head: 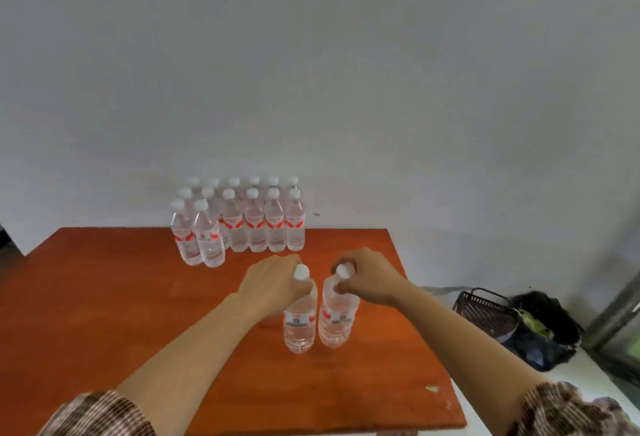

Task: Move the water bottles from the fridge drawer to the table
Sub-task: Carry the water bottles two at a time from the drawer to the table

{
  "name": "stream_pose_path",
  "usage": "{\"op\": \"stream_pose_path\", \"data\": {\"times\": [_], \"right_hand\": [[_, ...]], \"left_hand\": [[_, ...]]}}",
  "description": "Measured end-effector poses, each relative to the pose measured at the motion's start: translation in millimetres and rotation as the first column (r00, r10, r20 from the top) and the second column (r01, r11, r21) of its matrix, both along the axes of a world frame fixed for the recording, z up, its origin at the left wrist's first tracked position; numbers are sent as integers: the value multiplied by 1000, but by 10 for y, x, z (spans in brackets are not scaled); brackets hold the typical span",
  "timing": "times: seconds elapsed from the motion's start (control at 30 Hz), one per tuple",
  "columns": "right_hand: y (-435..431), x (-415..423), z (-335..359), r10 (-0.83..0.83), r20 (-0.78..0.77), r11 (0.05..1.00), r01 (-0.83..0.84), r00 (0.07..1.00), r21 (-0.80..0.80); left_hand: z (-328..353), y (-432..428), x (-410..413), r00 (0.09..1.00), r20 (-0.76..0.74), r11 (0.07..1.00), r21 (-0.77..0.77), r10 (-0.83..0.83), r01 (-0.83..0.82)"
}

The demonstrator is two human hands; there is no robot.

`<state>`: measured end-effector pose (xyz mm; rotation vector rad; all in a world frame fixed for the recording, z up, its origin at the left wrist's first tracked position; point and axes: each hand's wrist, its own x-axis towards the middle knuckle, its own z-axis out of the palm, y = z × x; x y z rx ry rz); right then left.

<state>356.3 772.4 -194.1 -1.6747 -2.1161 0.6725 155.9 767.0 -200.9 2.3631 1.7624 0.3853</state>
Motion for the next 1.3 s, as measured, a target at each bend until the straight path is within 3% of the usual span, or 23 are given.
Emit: {"op": "stream_pose_path", "data": {"times": [0.6,0.9,1.3], "right_hand": [[2138,-1909,-380,-85,-4,993,84,996,-77],[2779,-2245,-572,-133,84,988,139,988,-68],[3103,-2370,-691,-96,173,991,111,980,-77]], "left_hand": [[-356,2215,-1838,997,14,997,-17,-76,76],[-563,2897,-2075,996,46,997,-21,-74,75],[-718,3160,-2061,994,102,994,-92,-42,52]]}}
